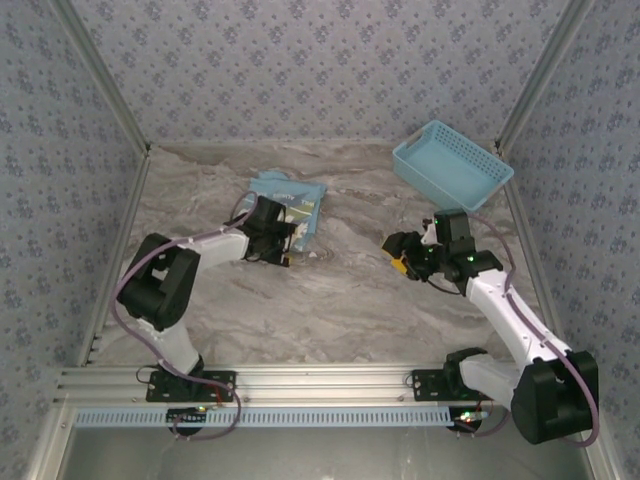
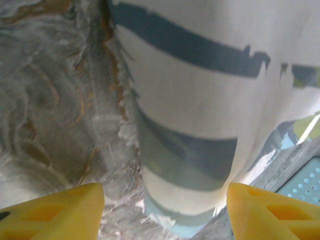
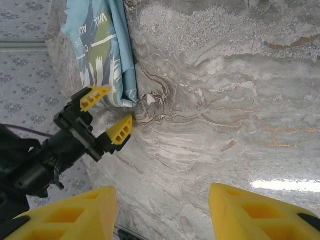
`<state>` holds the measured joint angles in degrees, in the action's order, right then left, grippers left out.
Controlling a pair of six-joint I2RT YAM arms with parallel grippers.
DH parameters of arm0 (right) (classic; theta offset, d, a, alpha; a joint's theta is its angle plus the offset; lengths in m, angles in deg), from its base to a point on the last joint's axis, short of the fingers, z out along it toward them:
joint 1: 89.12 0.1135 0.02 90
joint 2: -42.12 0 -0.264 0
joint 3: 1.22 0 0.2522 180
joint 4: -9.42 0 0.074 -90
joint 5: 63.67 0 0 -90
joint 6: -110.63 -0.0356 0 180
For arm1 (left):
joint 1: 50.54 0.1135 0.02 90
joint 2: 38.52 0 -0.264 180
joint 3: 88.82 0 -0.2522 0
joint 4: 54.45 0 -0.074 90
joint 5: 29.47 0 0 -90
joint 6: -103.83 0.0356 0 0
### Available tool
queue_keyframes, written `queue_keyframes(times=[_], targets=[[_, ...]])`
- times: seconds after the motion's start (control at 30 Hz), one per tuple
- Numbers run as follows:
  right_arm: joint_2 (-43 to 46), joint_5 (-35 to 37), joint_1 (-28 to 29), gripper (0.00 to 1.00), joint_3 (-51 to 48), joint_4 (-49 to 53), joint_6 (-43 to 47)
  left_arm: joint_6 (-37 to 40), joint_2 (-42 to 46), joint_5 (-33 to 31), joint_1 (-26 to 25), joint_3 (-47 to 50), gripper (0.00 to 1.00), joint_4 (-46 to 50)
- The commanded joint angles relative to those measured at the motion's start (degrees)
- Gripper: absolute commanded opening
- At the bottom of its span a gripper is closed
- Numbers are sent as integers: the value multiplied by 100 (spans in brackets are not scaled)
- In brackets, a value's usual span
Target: Fold and stack the t-shirts
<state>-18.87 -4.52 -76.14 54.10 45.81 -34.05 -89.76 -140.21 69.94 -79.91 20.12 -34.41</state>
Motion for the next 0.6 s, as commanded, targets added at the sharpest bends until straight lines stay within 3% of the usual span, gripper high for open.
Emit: queue_keyframes(times=[0.0, 0.07, 0.13, 0.37, 0.57], targets=[[173, 48, -40, 54, -91, 238, -15, -142, -317, 75, -17, -303, 54, -189], [191, 32, -58, 54, -119, 236, -12, -239, -514, 57, -22, -367, 39, -422], [200, 26, -67, 54, -131, 241, -10, -323, -639, -56, -16, -445, 30, -559], [184, 30, -84, 54, -146, 187, -49, -350, -857, -312, 242, -765, 18, -577], [167, 20, -93, 54, -100, 203, -52, 5, -852, -370, 1032, -777, 16, -429]])
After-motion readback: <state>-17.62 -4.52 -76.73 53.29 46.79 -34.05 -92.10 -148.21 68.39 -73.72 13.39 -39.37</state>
